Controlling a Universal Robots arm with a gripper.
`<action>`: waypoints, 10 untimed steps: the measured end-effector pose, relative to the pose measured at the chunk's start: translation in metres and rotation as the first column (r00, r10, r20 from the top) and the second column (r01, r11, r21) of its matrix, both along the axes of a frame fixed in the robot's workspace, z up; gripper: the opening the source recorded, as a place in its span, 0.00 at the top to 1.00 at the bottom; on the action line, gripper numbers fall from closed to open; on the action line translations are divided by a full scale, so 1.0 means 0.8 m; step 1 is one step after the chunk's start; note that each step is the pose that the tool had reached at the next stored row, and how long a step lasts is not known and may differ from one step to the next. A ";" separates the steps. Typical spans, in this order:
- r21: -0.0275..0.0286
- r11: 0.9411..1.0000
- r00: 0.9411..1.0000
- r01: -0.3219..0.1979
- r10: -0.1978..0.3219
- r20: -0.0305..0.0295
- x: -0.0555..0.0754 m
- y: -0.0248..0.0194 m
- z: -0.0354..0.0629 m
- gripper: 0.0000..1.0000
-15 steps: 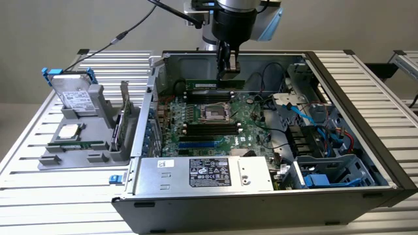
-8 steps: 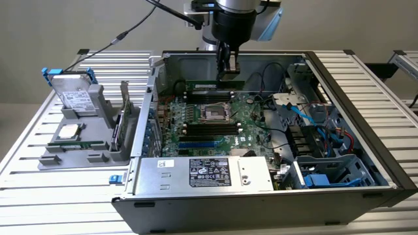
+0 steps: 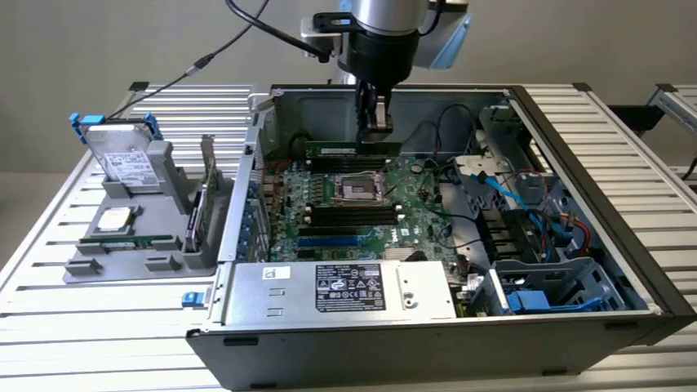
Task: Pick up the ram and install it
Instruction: 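Insert the ram into the slot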
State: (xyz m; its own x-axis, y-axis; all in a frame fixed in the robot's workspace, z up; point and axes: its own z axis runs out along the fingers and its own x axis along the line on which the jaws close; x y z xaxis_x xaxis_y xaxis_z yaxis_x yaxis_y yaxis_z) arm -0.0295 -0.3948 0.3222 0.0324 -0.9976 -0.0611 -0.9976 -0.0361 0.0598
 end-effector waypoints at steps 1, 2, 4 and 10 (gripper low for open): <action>0.000 1.000 1.000 0.000 0.000 0.000 -0.001 0.0000 -0.002 0.87; 0.000 1.000 1.000 0.000 0.000 0.000 -0.001 0.0000 -0.005 0.87; 0.000 1.000 1.000 0.000 0.000 0.000 -0.003 0.0000 -0.009 0.87; 0.000 1.000 1.000 0.000 0.000 0.000 -0.008 0.0000 -0.023 0.87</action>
State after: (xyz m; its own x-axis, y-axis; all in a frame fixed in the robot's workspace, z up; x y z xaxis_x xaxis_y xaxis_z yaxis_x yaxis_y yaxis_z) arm -0.0361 -0.3948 0.3039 0.0324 -0.9976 -0.0611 -0.9976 -0.0361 0.0598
